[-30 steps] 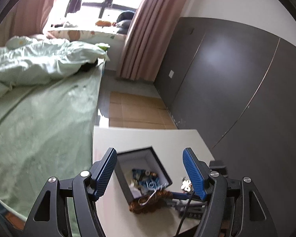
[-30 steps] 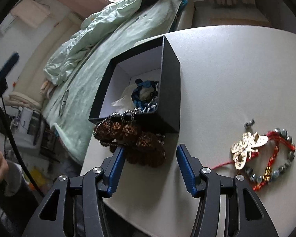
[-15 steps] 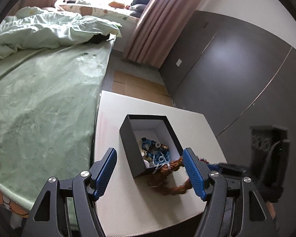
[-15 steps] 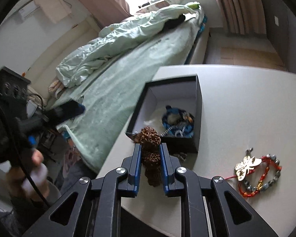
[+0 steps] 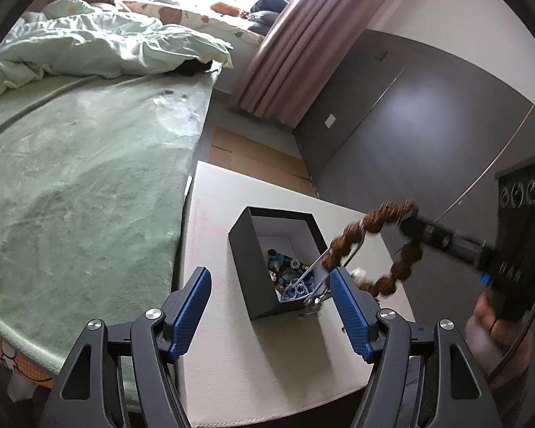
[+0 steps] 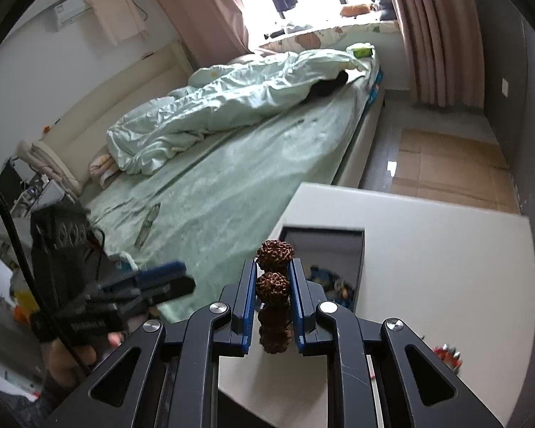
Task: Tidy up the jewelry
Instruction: 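Lower the brown bead bracelet into the black box and open the right gripper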
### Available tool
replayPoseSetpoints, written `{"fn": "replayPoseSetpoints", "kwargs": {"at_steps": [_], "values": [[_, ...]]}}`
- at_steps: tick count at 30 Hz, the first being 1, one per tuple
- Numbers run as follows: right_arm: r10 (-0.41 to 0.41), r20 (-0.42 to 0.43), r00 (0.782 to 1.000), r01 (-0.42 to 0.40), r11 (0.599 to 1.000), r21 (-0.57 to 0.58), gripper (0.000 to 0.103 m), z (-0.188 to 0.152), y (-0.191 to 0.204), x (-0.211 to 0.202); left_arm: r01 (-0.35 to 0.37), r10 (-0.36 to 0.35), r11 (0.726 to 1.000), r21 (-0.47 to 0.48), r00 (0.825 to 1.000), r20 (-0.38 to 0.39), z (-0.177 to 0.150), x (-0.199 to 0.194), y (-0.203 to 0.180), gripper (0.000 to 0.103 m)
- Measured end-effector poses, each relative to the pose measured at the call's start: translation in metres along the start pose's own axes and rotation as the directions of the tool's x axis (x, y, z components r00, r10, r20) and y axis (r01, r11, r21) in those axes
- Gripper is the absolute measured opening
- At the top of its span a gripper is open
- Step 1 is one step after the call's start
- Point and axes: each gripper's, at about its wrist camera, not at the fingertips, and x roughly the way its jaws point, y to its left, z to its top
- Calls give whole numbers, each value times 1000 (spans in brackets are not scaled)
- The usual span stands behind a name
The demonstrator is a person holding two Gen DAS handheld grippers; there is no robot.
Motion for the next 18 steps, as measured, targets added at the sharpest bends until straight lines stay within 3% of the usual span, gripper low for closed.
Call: {"fn": "replayPoseSetpoints", "kwargs": {"at_steps": [11,18], "values": [[-41,50,998,45,997,-64,18,49,21,-18,6,-6,1000,-30,1000,15,3,-4,11,70],[-76,-1,997,75,995,-69,18,51,21,0,7,-6,999,-44,1000,21,3,-8,19,70]]}}
